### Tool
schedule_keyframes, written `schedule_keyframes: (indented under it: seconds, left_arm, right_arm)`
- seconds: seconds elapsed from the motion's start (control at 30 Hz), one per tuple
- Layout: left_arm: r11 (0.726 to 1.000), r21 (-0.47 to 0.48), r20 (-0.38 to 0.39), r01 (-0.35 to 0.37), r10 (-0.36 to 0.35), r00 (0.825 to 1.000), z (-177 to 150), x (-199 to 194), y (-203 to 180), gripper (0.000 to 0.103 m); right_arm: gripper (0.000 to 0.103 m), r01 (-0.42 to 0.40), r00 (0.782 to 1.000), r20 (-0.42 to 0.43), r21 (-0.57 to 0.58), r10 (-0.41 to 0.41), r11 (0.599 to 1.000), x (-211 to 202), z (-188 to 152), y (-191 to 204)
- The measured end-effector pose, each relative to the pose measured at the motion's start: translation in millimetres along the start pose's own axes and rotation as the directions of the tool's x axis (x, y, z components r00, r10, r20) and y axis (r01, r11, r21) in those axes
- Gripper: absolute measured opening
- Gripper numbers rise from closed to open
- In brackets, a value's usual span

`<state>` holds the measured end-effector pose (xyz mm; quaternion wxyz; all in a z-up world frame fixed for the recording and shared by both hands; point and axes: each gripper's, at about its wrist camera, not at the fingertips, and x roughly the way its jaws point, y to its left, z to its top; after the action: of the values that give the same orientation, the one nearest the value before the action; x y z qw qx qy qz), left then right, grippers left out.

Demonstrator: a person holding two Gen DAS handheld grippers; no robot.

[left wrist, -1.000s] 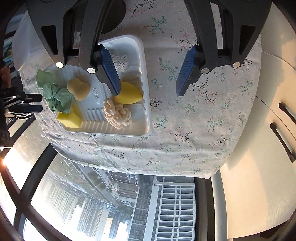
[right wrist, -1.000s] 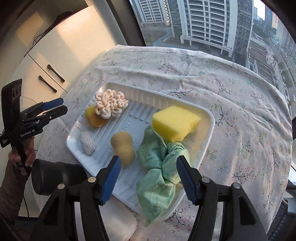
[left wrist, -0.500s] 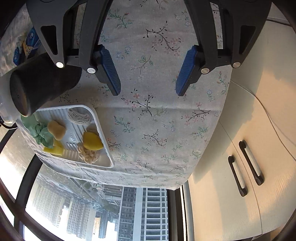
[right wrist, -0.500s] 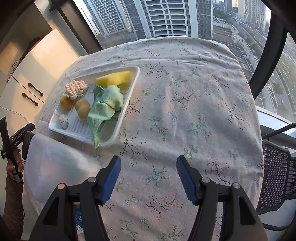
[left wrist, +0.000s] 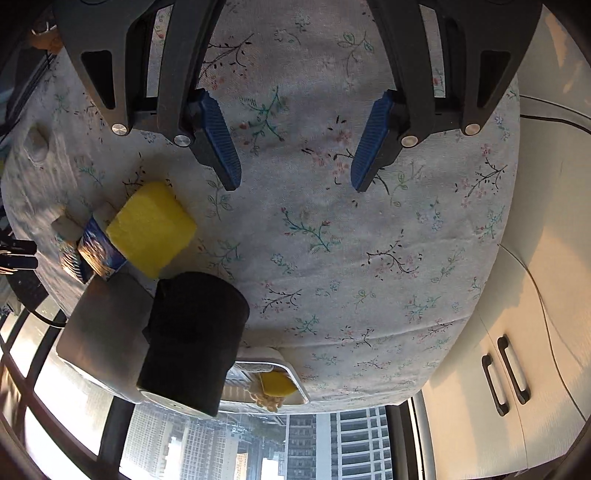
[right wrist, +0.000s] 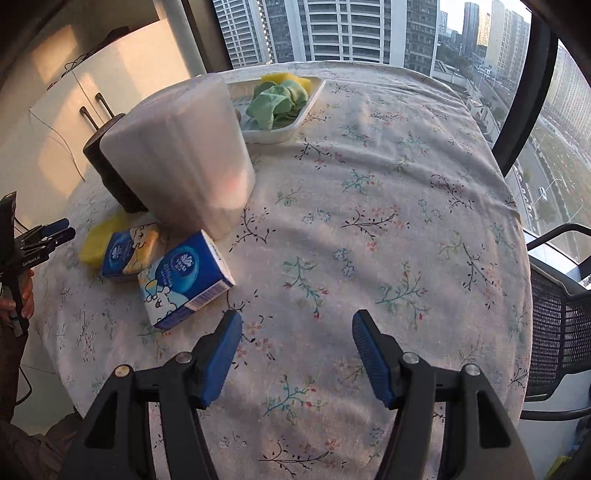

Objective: Organize soft objects
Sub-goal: 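Move both grippers back toward the yellow sponge and tissue packs, then grasp the yellow rectangular sponge with the left gripper while the right gripper grasps the bear-print tissue pack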

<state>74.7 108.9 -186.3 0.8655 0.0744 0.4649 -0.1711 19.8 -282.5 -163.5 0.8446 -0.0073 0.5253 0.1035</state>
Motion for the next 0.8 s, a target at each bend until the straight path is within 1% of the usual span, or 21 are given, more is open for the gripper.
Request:
schedule_keyframes:
  seconds: [0.07, 0.1, 0.2, 0.27, 0.3, 0.37, 0.43, 0.5, 0.6, 0.67, 0.73, 0.8]
  left_arm:
    - [0.999, 0.034, 0.010, 0.014, -0.014, 1.000, -6.8, -1.0, -14.0, 0.060]
    - [0.999, 0.051, 0.021, 0.017, -0.018, 1.000, -8.6, -1.1, -20.7, 0.060]
    - [0.993, 0.108, 0.044, 0.047, -0.052, 0.998, -7.4, 0.7, -42.0, 0.060]
    - [0.984, 0.152, 0.024, 0.088, -0.093, 0.995, -1.6, 6.8, -56.8, 0.060]
    - [0.979, 0.178, 0.017, 0.098, -0.102, 0.995, 1.7, 10.1, -64.7, 0.060]
    - [0.967, 0.239, 0.026, 0.087, -0.096, 0.995, 8.0, 15.1, -79.0, 0.061]
    - [0.956, 0.289, 0.028, 0.058, -0.069, 0.997, 15.2, 22.3, -88.2, 0.063]
    - [0.949, 0.312, 0.031, 0.054, -0.067, 0.997, 21.0, 26.7, -93.4, 0.071]
    - [0.939, 0.336, 0.011, 0.076, -0.085, 0.996, 27.4, 31.2, -98.2, 0.073]
    - [0.932, 0.351, 0.014, 0.087, -0.098, 0.995, 29.6, 29.9, -100.3, 0.073]
    - [0.924, 0.370, 0.034, 0.101, -0.122, 0.992, 33.0, 26.3, -102.0, 0.073]
    - [0.919, 0.382, 0.027, 0.098, -0.117, 0.993, 38.8, 27.8, -106.3, 0.073]
  right_arm:
    - [0.069, -0.001, 1.000, 0.028, -0.018, 0.002, 1.000, -3.5, -8.5, 17.3]
    - [0.073, -0.007, 0.999, 0.042, -0.022, 0.008, 1.000, -4.3, -12.2, 24.8]
    - [0.075, -0.027, 0.997, 0.067, -0.031, 0.029, 0.999, -1.9, -21.3, 45.8]
    - [0.077, -0.015, 0.997, 0.080, -0.017, 0.017, 1.000, 3.8, -23.0, 55.8]
    - [0.079, -0.012, 0.996, 0.086, -0.004, 0.012, 1.000, 7.8, -22.2, 58.8]
    - [0.079, -0.027, 0.996, 0.086, 0.011, 0.026, 1.000, 16.0, -20.3, 65.2]
    - [0.079, -0.047, 0.996, 0.082, 0.026, 0.044, 0.999, 22.9, -18.1, 70.5]
    - [0.079, -0.047, 0.996, 0.076, 0.038, 0.044, 0.998, 29.6, -15.5, 73.5]
    - [0.079, -0.020, 0.997, 0.070, 0.050, 0.016, 0.999, 37.9, -9.2, 72.8]
    - [0.079, 0.001, 0.997, 0.073, 0.046, -0.004, 0.999, 42.1, -4.1, 70.7]
    - [0.083, 0.005, 0.997, 0.075, 0.025, -0.006, 1.000, 46.0, 0.5, 69.1]
    - [0.085, 0.002, 0.997, 0.076, 0.003, -0.002, 1.000, 48.8, 4.2, 68.3]
